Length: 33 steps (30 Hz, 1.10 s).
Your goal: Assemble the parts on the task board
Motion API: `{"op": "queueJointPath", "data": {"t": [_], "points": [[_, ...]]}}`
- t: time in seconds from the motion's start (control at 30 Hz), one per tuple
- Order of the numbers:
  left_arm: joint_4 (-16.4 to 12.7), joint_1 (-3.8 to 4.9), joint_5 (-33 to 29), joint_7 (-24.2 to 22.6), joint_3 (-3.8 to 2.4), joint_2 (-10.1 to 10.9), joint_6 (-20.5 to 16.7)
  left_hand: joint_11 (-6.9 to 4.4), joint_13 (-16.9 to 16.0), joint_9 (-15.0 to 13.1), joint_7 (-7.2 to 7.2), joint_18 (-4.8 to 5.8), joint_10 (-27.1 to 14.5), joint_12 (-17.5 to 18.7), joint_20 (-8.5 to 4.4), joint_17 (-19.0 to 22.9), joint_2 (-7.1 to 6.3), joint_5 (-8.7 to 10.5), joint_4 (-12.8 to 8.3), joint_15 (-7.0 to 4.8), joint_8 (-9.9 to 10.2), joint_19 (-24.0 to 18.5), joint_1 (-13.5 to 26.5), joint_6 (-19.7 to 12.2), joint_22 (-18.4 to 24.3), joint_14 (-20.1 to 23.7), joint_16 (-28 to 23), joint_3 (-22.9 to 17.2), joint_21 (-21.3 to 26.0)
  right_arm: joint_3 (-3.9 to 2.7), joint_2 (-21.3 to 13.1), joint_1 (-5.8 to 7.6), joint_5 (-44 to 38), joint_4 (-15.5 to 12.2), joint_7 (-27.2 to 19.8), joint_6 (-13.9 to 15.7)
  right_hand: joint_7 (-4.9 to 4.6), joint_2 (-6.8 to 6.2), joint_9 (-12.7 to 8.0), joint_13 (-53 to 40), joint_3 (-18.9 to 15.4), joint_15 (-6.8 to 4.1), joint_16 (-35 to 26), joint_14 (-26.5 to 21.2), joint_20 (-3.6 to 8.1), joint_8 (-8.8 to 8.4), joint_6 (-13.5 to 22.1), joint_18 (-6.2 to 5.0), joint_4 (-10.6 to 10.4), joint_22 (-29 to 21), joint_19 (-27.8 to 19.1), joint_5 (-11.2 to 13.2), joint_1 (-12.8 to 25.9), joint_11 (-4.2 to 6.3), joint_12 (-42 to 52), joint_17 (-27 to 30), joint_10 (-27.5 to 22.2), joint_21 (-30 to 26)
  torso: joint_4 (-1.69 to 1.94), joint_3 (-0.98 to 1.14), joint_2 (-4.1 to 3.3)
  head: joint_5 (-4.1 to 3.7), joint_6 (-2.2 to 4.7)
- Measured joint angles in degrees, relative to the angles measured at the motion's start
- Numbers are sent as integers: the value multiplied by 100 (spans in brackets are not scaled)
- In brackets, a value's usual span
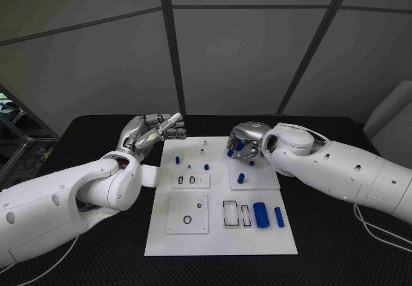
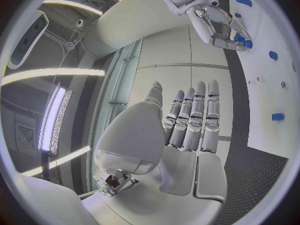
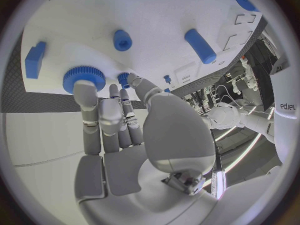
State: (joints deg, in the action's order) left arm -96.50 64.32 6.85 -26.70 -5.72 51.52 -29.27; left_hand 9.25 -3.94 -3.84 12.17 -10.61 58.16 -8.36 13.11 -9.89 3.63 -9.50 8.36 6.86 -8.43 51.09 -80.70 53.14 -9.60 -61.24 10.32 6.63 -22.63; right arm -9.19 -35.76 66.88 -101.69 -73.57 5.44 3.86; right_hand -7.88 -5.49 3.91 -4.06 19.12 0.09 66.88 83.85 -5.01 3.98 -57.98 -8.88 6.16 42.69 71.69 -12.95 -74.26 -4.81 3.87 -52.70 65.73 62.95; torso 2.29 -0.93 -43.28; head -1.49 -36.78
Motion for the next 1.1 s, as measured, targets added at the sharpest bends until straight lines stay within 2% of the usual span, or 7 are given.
{"op": "queueJointPath", "data": {"t": [0.13, 0.33, 0.37, 0.4, 0.53, 0.63, 1.1], "points": [[0, 1, 0, 9, 0, 4, 6, 0, 0, 0, 0, 0, 0, 28, 0, -7, 0, 0, 0, 0, 0, 0, 0, 0, 0, 0, 0, 0, 0, 0, 10, 4, -3, 12, -1, -2, 0, 0, 0, -1, 31, 0, 72, 0, -20, 0, 0, 0, -31, 75, 20, 0, 0, 20, 0, -68, 21, 67, -1, 0, -10, -7, -3], [-4, 1, 1, 22, 0, 6, 16, 0, 5, 0, 0, 0, 0, 28, 0, -7, 0, 0, 0, 0, 0, 0, 0, 0, 5, 0, -34, 0, 0, 0, 43, 7, -6, 35, -1, -29, -6, 0, 12, -11, 104, 0, 182, 0, -24, 0, -50, 0, -61, 195, 55, 0, 0, 33, 28, -171, 137, 166, -3, 3, -18, -15, -54], [-6, 1, 1, 23, 0, 9, 17, 0, 5, 0, 0, 0, 0, 28, 0, -7, 0, 0, 0, 0, 8, 0, 0, 0, 5, 0, -34, 0, 0, 0, 43, 9, -7, 37, 0, -37, 4, 0, 18, -12, 120, -1, 212, 1, -7, 0, -68, 8, -77, 239, 72, 0, 0, 50, 28, -206, 157, 206, -3, 3, -21, -15, -59], [-7, 2, 1, 25, 0, 13, 19, 0, 5, 0, 0, 1, 0, 28, 0, -7, 0, 0, 0, 0, 20, 0, 0, 0, 5, 0, -34, 0, 0, 0, 44, 10, -7, 40, 0, -44, -12, 2, 18, -12, 132, -21, 245, 21, -8, 4, -97, 89, -89, 283, 71, 0, -2, 49, 28, -240, 196, 234, -3, 3, -23, -15, -62], [-11, 2, 2, 34, 0, 30, 22, 0, 5, 0, 0, 0, 0, 28, 0, -6, 0, 0, 0, 0, 20, 0, 0, 0, 5, 0, -34, 0, 0, 0, 55, 10, -8, 51, 3, -78, 1, 63, 29, -19, 240, -20, 285, 20, -8, 30, -185, 91, -109, 367, 71, 0, -63, 51, 49, -298, 277, 293, -3, 4, -26, -18, -73], [-16, 3, 2, 39, 0, 32, 25, 0, 5, -1, 0, 0, 0, 28, 0, -6, 0, 0, 0, 0, 20, 0, 0, 0, 5, 0, -34, 0, 0, 0, 72, 11, -9, 63, 4, -99, -5, 109, 29, -19, 323, -20, 318, 20, -8, 63, -233, 90, -121, 414, 71, 109, -109, 51, 49, -318, 317, 333, -3, 4, -27, -19, -76], [-36, 7, 3, 54, -1, 50, 40, 0, 4, 4, 0, 0, 0, 28, 0, -13, 0, 0, 0, 0, 18, 0, 0, 0, 4, 0, -34, 0, 1, -10, 161, 28, -10, 148, -4, -118, 35, 144, 37, -26, 489, -53, 434, 10, -30, 85, -386, 89, -160, 582, 93, 199, -144, 81, 48, -409, 431, 483, -3, 4, -42, 2, -102]]}}
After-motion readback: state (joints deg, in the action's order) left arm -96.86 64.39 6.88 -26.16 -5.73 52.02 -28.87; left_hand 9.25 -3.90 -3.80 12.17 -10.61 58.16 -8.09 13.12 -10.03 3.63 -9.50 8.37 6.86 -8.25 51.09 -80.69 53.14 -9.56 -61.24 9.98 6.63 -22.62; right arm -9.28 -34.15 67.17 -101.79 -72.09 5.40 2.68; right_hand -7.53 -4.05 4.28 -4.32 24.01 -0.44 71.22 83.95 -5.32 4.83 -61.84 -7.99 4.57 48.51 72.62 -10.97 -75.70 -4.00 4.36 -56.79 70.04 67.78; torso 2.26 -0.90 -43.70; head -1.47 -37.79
